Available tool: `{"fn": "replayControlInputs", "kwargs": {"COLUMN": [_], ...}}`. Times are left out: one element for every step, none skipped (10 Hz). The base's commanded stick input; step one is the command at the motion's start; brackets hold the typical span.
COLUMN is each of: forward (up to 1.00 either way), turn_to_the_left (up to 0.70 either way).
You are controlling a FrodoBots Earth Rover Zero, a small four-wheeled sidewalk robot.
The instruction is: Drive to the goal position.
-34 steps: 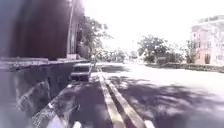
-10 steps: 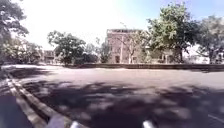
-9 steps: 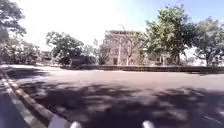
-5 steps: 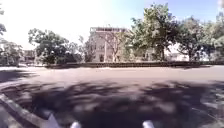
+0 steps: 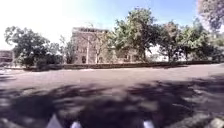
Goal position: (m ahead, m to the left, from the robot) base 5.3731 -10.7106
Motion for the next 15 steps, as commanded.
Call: {"fn": "replayControlInputs", "kwargs": {"forward": [0.00,0.00,0.00,0.00,0.00,0.00,0.00,0.00,0.00,0.00,0.00,0.00,0.00,0.00,0.00], "turn_to_the_left": [-0.85,-0.85,-0.85,-0.85,-0.85,-0.85,-0.85,-0.85,-0.85,-0.85,-0.85,-0.85,-0.85,-0.85,-0.85]}}
